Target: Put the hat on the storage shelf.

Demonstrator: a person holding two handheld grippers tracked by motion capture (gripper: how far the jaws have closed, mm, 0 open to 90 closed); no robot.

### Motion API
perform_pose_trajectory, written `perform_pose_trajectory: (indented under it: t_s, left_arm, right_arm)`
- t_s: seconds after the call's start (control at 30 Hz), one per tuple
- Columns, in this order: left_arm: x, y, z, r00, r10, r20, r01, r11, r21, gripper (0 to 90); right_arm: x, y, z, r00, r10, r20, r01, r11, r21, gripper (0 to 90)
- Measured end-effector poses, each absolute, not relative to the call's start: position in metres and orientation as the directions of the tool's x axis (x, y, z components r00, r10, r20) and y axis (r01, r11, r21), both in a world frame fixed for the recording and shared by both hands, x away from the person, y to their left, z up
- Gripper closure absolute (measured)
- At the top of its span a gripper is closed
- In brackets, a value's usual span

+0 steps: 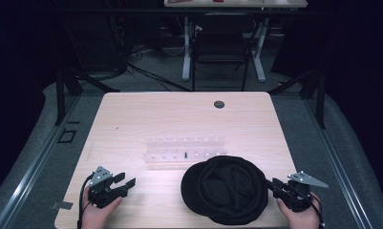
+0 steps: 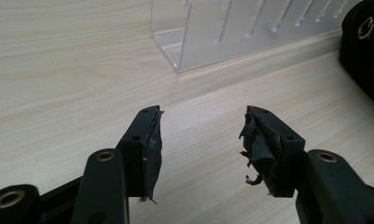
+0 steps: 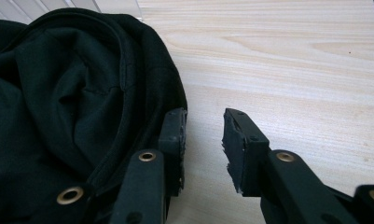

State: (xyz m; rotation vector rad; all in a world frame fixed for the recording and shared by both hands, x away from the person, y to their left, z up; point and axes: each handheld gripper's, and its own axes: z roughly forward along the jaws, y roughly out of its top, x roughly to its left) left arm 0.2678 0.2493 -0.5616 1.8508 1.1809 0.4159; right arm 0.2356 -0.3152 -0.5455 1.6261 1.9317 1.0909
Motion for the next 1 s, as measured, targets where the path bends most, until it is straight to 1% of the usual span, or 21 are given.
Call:
perform_pose_trajectory:
  t_s: [0.17, 0.33, 0.53, 0.63, 0.83, 0.93, 1.0]
  left_arm:
    - [0.266, 0.249, -0.560, 0.493, 0.854, -0.166, 0.558, -0.164, 0.813, 47.2]
    - [0.265, 0.247, -0.560, 0.497, 0.852, -0.166, 0.560, -0.168, 0.812, 47.9]
    - [0.263, 0.246, -0.560, 0.498, 0.849, -0.174, 0.562, -0.164, 0.811, 48.4]
    - [0.263, 0.247, -0.559, 0.503, 0.848, -0.169, 0.559, -0.170, 0.811, 48.5]
    - [0.263, 0.247, -0.559, 0.504, 0.846, -0.174, 0.559, -0.166, 0.813, 48.5]
    - [0.263, 0.247, -0.558, 0.505, 0.845, -0.174, 0.557, -0.166, 0.814, 48.5]
    - [0.263, 0.247, -0.559, 0.505, 0.845, -0.178, 0.557, -0.161, 0.815, 48.5]
  right_arm:
    - [0.235, -0.314, -0.543, -0.254, 0.952, 0.172, 0.642, 0.033, 0.766, 68.2]
    - [0.234, -0.314, -0.536, -0.258, 0.952, 0.165, 0.658, 0.048, 0.752, 69.5]
    - [0.239, -0.315, -0.528, -0.285, 0.939, 0.192, 0.688, 0.061, 0.723, 71.4]
    - [0.241, -0.313, -0.523, -0.306, 0.941, 0.143, 0.695, 0.119, 0.709, 70.8]
    - [0.247, -0.315, -0.511, -0.332, 0.932, 0.147, 0.729, 0.154, 0.667, 70.8]
    - [0.251, -0.318, -0.505, -0.327, 0.928, 0.182, 0.747, 0.135, 0.651, 69.5]
    - [0.253, -0.318, -0.502, -0.295, 0.928, 0.227, 0.772, 0.091, 0.630, 67.7]
